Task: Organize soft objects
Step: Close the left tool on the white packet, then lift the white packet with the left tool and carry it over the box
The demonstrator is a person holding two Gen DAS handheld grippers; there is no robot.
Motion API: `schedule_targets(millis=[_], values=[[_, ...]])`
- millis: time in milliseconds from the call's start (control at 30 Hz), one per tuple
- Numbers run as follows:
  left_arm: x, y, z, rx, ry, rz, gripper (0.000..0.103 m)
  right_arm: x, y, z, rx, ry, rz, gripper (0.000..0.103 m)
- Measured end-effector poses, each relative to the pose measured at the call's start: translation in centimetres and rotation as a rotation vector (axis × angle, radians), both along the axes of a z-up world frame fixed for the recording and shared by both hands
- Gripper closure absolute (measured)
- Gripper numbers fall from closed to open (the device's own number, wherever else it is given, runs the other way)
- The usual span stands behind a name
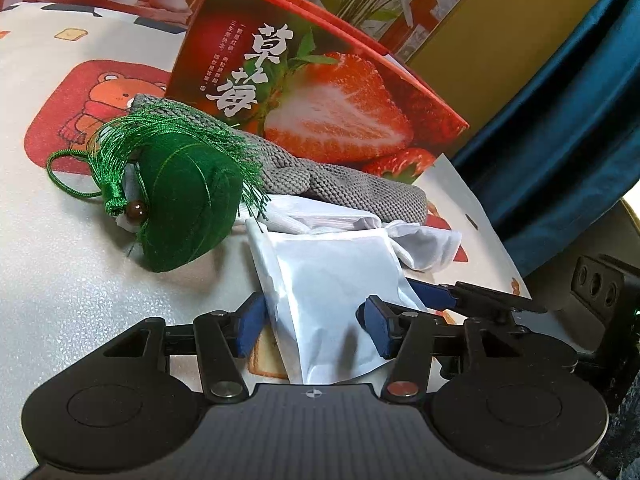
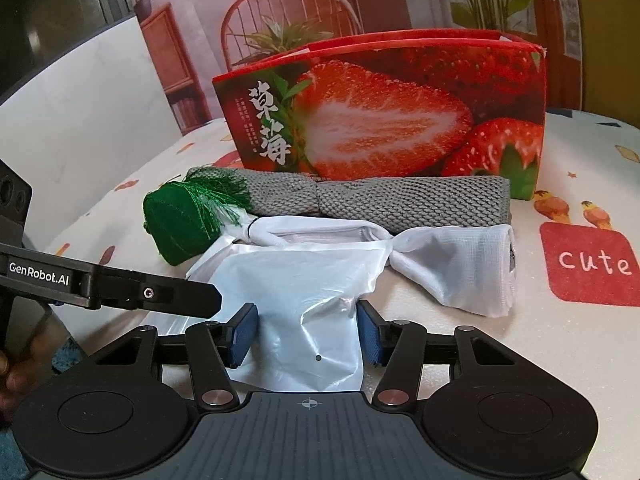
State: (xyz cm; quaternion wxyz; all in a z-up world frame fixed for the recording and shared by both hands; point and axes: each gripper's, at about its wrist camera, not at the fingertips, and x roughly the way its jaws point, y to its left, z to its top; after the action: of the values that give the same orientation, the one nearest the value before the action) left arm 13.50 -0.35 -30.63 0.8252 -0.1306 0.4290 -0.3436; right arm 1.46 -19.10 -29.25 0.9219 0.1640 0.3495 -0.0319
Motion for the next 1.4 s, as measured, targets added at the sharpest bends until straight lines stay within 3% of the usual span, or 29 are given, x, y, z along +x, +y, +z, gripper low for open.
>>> schedule_targets(millis=[267,533,967,1400], values=[[0.2,-0.1,0.3,0.006,0.018,0.003,0.047,-0.2,-0.1,0.3,0.03,-0.012,-0.021,0.057],[0.2,0.0,1.9,-0.01,-0.029,0.003,0.047,-0.7,-0.3,1.2,0.033,-0.071,-0.035,0.059],[0.9,-1.6,7.5,-0.062,-0.165,-0.051,0.047,-1.4,-2.6,5.2,0.024,-0.216,-0.087,0.059],[6.0,-3.9,12.8,-0.1,-0.27,-0.067,0.047,2.0,-6.4,10.9,-0.033,-0.326,-0.125,0.059]])
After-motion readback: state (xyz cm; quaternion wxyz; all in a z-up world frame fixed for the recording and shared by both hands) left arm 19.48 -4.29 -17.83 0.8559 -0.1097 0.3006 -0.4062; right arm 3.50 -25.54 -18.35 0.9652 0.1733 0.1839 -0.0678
